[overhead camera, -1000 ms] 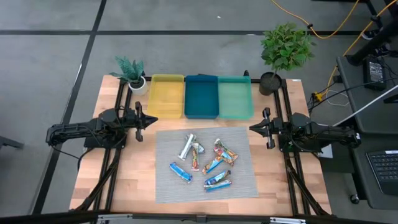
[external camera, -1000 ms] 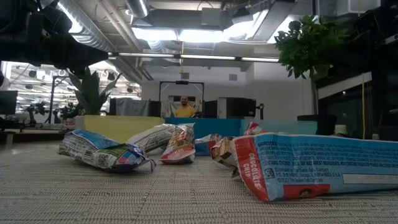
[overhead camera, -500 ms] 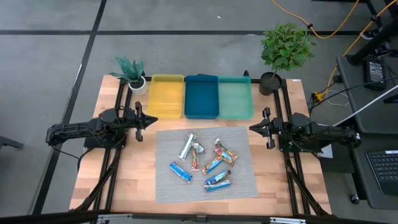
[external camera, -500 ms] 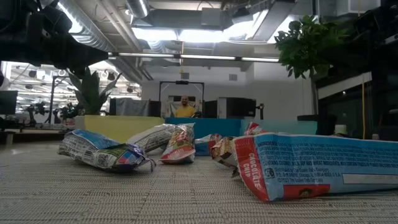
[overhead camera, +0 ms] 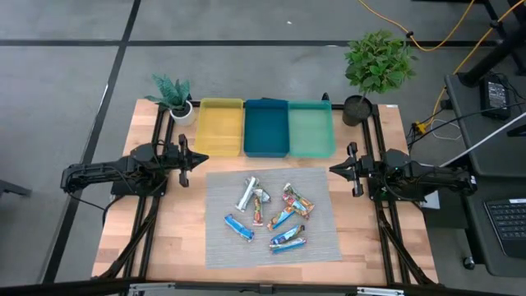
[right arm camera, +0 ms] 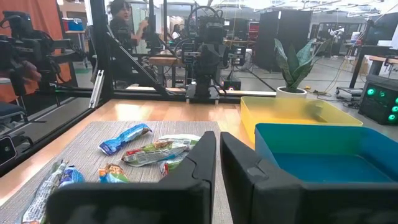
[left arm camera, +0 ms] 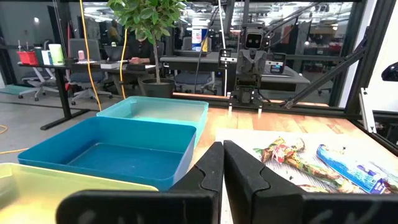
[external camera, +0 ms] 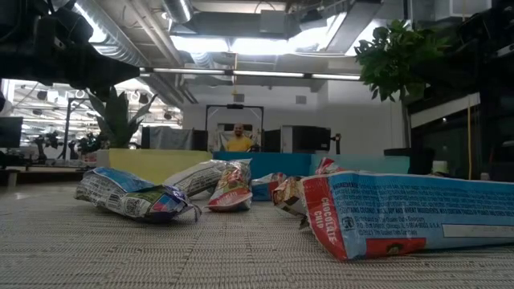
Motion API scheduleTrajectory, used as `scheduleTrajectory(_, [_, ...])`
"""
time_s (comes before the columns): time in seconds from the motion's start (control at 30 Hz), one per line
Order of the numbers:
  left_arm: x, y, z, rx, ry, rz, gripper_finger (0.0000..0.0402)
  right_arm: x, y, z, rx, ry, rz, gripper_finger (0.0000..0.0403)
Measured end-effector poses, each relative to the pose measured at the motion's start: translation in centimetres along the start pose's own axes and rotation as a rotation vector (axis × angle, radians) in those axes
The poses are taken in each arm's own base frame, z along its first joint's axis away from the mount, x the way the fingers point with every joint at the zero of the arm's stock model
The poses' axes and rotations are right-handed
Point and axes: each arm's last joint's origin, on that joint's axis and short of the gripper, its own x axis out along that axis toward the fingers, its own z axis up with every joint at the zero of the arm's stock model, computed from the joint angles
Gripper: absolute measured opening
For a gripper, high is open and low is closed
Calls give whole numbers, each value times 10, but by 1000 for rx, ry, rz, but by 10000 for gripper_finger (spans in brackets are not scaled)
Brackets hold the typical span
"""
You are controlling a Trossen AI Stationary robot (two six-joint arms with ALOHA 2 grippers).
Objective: Pick and place Granola Bars by type
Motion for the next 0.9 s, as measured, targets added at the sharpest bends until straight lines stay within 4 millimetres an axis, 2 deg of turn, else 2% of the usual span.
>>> scheduleTrajectory(0.43, [0,0,5,-44,-53,-3,5,0,0,2,80,-19,0,28])
scheduleTrajectory(0.67, [-2,0,20,-167,-213,17,8,0,0,4,178,-45,0,28])
scheduleTrajectory(0.9, [-7,3,36,-351,-404,68,8,0,0,9,175,-94,4,28])
